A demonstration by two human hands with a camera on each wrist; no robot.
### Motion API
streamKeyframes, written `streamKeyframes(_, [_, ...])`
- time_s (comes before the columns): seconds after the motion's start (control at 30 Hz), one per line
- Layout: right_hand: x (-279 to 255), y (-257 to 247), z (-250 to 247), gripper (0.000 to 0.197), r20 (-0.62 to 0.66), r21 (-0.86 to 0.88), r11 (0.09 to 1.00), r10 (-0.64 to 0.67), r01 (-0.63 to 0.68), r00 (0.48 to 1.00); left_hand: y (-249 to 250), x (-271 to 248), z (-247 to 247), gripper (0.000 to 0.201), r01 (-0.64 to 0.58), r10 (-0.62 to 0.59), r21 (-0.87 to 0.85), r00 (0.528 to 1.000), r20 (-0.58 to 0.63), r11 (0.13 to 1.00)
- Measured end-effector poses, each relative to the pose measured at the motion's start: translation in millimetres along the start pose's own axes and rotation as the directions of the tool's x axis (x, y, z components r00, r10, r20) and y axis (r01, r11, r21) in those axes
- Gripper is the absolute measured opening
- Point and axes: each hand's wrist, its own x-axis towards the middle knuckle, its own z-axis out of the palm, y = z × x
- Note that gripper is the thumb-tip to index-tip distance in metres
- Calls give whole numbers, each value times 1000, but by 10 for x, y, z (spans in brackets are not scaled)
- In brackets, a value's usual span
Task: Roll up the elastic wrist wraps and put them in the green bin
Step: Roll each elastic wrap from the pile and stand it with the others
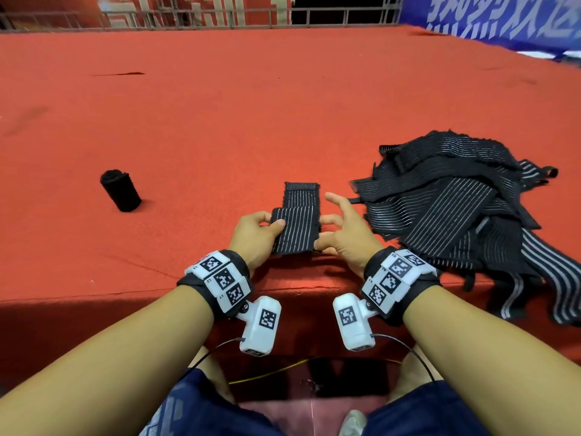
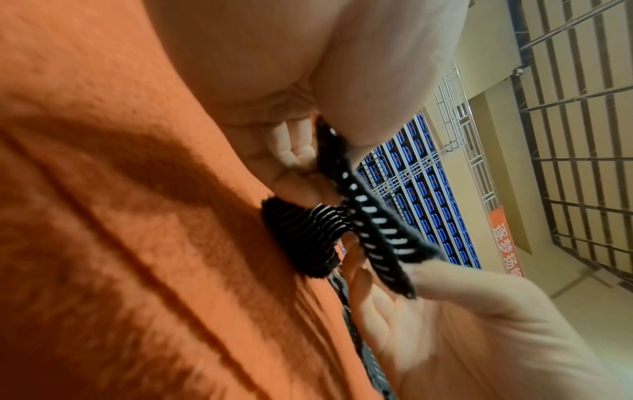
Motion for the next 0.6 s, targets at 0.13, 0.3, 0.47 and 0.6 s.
streamKeyframes(0.13, [-15, -5, 20, 83, 80, -77, 991, -105, 111, 991, -19, 14, 3, 19, -1, 6, 85, 998, -60, 996])
streamKeyframes(0.3, [-77, -16, 63, 72, 123, -299, 932, -174, 204, 977, -34, 58, -18, 20, 19, -7, 145, 996, -86, 989])
streamKeyframes(0.47, [-59, 34, 110, 73, 60, -255, 944, -202, 210, 978, -66, 79, -14, 28, 42, -31, 148, 996, -81, 988])
streamKeyframes(0.6, [72, 103, 97, 52, -156, -181, 975, -156, 127, 975, -79, 71, -17, 29, 74, -67, 125, 996, -61, 989])
